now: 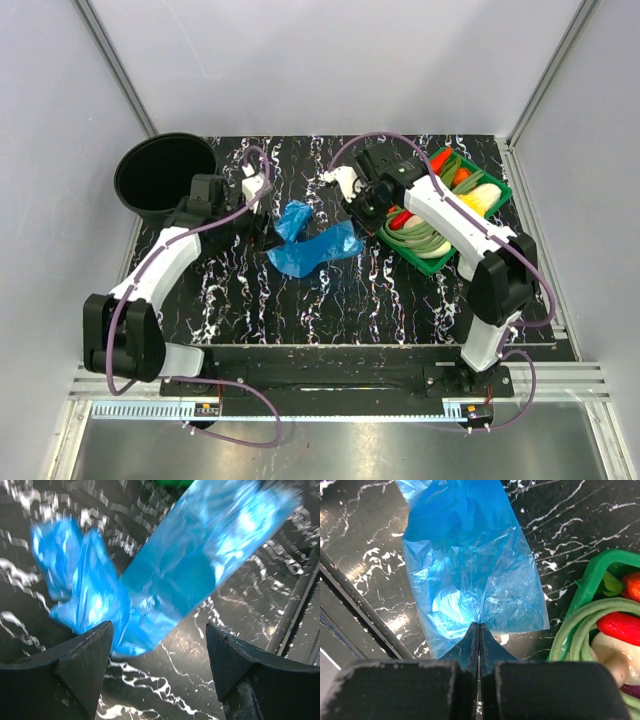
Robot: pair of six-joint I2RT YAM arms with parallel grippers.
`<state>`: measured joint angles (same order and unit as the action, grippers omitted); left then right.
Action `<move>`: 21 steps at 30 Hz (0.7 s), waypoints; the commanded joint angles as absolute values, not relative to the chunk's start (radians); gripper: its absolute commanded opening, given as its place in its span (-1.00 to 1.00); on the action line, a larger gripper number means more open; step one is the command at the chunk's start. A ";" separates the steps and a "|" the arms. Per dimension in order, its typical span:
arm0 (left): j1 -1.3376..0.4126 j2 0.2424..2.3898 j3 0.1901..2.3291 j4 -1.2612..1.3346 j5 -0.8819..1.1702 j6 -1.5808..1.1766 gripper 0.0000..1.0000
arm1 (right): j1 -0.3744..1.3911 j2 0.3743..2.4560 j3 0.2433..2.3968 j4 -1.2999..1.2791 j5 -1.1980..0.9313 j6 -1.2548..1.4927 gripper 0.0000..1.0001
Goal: Put the trash bags into the trash bin
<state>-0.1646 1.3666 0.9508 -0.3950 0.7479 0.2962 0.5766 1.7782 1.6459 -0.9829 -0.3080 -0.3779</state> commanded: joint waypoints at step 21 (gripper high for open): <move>-0.508 1.465 1.114 -0.195 0.656 0.330 0.77 | 0.558 1.939 1.956 -1.161 -0.538 -0.250 -1.00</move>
